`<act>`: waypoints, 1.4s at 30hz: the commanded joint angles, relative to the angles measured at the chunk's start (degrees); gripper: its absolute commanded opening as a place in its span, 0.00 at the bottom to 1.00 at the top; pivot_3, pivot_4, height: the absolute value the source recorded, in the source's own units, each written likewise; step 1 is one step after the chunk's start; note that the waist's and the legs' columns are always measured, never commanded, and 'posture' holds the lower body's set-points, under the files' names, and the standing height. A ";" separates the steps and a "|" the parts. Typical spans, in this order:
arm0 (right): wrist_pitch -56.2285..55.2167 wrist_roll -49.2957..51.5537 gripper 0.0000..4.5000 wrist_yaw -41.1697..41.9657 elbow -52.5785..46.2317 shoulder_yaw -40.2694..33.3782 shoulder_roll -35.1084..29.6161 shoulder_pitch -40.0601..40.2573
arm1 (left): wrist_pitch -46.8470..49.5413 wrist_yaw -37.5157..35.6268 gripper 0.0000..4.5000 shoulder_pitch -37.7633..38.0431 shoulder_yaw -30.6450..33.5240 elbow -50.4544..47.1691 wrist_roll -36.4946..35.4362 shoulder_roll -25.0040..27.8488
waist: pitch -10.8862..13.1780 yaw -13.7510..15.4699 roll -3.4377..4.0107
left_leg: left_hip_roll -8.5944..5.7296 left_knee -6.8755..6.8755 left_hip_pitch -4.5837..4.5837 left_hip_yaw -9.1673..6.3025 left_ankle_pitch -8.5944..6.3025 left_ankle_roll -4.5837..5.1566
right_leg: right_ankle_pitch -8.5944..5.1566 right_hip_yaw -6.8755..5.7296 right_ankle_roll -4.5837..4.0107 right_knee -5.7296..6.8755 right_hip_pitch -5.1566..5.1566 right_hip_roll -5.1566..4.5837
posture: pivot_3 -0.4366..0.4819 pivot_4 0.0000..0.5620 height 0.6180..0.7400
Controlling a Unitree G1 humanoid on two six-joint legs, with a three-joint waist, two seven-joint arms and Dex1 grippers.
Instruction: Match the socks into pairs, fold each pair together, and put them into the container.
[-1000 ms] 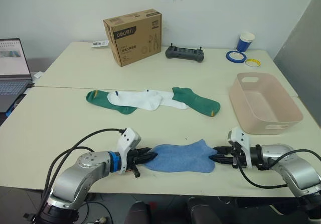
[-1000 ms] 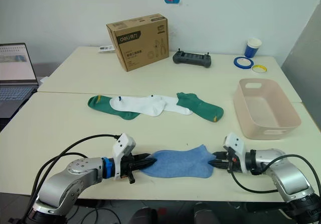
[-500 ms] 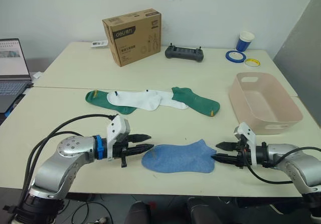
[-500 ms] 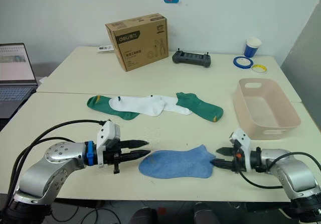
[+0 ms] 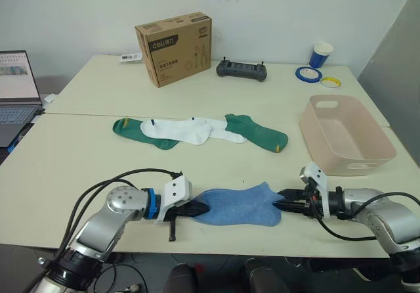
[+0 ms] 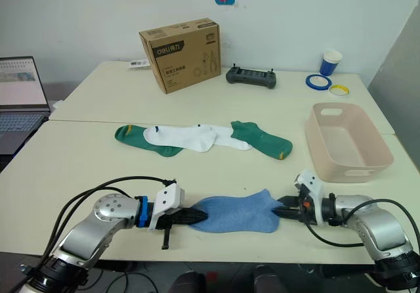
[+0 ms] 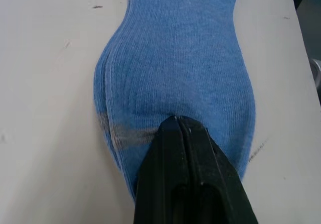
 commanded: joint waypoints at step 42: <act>16.06 15.38 0.26 -0.74 8.49 9.15 24.40 -19.09 | 4.49 2.43 0.00 -1.04 -0.27 0.50 2.45 1.69 | -0.02 -0.17 0.07 | 0.04 -0.01 0.00 -0.03 0.00 0.00 | 0.15 -0.05 0.16 0.01 -0.05 0.02 | 0.48 0.27 1.00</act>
